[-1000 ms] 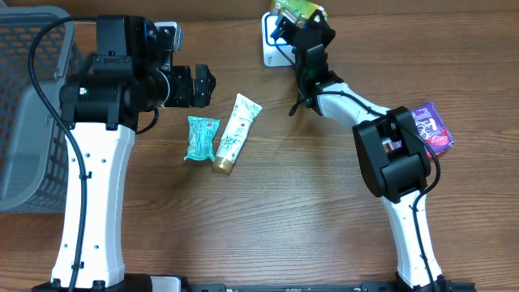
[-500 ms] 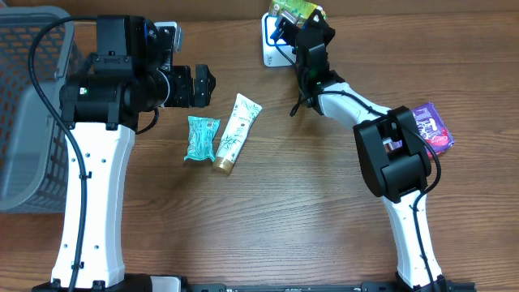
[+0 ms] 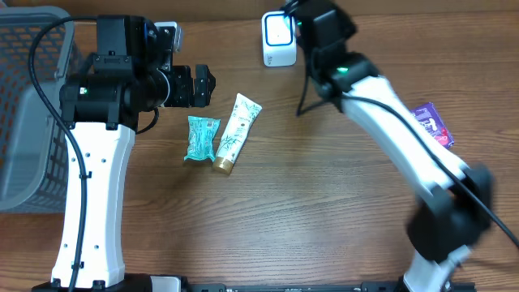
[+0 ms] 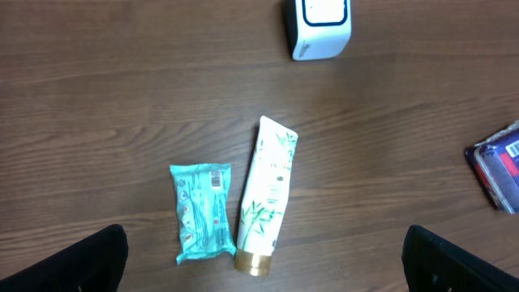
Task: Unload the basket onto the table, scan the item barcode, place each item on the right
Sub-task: 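Place the yellow pouch on the purple pack at right, release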
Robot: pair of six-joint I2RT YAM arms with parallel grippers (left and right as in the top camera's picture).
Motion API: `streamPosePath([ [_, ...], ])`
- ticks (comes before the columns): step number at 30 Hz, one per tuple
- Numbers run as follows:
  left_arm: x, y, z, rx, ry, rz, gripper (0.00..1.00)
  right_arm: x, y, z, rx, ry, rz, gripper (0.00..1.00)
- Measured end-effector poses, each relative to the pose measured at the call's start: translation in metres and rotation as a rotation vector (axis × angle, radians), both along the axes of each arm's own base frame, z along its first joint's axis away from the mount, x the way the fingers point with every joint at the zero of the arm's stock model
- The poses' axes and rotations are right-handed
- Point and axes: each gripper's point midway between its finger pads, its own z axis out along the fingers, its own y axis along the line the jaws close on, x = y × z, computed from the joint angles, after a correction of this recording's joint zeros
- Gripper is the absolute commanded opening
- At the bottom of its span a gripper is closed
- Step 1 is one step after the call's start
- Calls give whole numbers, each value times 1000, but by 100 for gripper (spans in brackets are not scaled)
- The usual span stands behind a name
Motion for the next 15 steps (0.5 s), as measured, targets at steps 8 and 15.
streamPosePath([
  [8, 0, 0, 0, -1, 0, 0, 100, -122, -72, 11, 543, 236, -405, 4],
  [15, 0, 0, 0, 0, -1, 0, 100, -163, -178, -109, 778, 436, -1021, 4],
])
